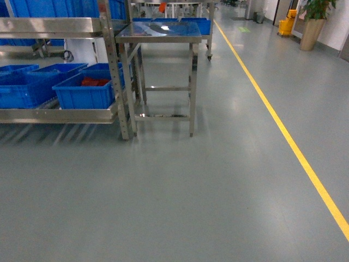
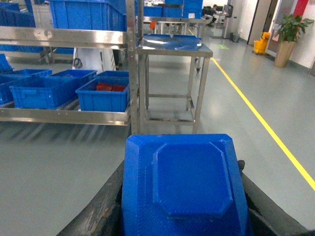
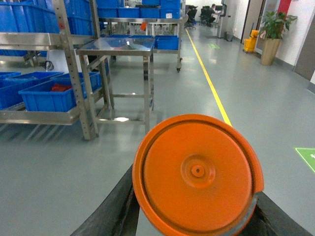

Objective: Sort blue parts and orange caps into right shelf containers

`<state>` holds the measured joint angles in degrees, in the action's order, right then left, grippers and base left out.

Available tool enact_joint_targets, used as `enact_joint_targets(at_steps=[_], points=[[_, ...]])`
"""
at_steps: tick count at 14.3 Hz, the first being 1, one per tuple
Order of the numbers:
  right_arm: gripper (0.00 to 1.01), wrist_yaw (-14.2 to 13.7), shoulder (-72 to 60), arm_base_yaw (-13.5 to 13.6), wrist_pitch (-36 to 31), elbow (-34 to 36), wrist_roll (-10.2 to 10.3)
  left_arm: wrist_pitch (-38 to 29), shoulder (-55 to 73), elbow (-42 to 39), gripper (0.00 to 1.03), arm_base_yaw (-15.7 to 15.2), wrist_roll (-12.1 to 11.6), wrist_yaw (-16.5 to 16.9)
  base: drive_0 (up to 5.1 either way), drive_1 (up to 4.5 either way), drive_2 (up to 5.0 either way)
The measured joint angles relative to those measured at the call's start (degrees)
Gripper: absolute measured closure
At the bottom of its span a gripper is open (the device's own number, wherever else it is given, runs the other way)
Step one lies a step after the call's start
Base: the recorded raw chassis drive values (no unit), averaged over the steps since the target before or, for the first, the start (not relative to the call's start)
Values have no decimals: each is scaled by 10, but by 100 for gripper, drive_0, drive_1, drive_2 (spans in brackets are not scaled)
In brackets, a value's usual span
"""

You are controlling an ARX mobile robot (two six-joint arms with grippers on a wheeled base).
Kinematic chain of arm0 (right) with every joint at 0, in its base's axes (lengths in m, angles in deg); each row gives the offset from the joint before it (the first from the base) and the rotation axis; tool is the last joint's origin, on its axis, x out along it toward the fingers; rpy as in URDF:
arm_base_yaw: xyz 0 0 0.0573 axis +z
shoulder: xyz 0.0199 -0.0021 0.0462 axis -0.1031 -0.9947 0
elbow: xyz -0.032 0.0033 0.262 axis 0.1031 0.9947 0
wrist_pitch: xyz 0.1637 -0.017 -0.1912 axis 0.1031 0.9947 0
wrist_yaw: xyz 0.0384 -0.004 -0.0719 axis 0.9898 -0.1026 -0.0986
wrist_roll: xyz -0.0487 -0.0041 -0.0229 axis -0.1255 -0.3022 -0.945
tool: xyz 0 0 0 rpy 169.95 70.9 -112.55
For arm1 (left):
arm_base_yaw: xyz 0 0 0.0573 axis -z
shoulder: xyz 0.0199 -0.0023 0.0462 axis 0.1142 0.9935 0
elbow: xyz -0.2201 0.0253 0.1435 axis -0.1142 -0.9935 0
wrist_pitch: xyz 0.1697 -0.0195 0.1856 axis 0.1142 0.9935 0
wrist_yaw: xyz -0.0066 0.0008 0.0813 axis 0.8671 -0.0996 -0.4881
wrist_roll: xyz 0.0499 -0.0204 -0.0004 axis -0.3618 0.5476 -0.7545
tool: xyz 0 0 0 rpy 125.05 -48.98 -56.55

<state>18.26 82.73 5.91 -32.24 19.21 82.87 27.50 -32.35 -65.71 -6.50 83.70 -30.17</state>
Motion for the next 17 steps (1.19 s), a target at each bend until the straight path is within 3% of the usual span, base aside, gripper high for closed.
enact_joint_targets(at_steps=[17], points=[[59, 0, 0, 0, 1, 0, 0, 1, 0, 0, 59, 0, 0, 0, -1, 419, -420]])
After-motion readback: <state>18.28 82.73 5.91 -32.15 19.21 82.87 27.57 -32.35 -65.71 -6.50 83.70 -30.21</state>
